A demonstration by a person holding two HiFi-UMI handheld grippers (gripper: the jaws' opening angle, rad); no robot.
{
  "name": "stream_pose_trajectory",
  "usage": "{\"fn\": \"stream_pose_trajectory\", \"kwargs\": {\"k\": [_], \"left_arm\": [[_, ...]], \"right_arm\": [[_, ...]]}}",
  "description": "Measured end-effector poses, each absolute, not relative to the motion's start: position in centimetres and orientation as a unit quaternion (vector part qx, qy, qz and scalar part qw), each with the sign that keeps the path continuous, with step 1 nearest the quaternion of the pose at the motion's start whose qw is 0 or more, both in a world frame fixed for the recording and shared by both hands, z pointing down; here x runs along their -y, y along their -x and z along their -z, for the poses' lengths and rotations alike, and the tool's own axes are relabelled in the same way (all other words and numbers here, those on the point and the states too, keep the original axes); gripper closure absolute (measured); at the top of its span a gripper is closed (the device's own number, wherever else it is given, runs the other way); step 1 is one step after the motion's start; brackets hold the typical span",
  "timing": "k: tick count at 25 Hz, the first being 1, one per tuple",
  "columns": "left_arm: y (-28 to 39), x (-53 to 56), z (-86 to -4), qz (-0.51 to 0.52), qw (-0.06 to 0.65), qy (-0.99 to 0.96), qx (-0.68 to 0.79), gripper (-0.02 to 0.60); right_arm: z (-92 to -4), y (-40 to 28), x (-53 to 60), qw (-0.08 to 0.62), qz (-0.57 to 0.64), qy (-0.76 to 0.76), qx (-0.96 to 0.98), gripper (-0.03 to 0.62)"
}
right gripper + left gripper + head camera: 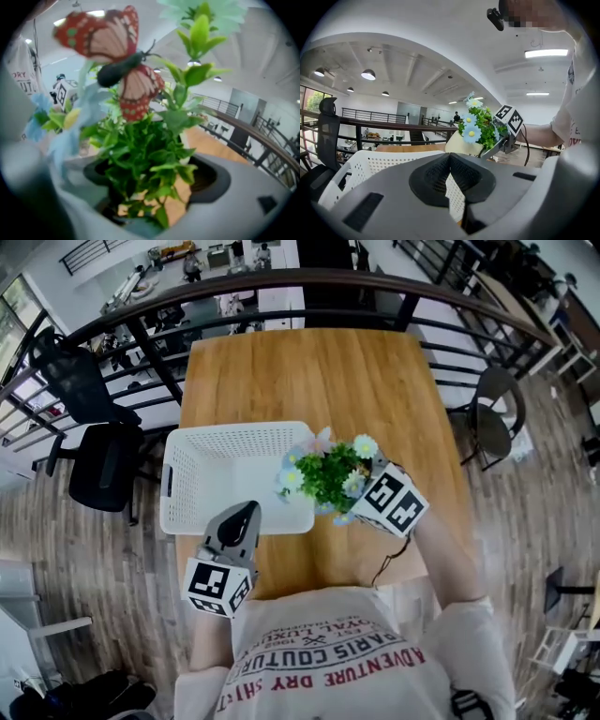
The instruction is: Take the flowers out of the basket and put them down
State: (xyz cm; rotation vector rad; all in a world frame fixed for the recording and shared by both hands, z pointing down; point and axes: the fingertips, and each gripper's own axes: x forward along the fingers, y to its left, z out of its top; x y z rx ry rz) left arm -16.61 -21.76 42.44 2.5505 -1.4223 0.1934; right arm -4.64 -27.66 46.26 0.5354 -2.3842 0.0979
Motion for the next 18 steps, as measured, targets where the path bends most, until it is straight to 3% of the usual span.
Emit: {"fn": "stream_pose_trajectory", "kwargs": {"k": [10,18], "left_arm": [[5.3,21.2,-43.5,-0.049,0.119,-0.879,0.459,0.557],[-2.2,19.9,-46.4,-0.062,0.135,-0.897,0.417,0.557]], "right_arm": [[-50.7,-8.5,27.3,0.347,-0.068,-0.273,0.895,0.143],[-59.4,-13.0,26.0,0.353,-0.116,-0.289,0.883,0.142]]}}
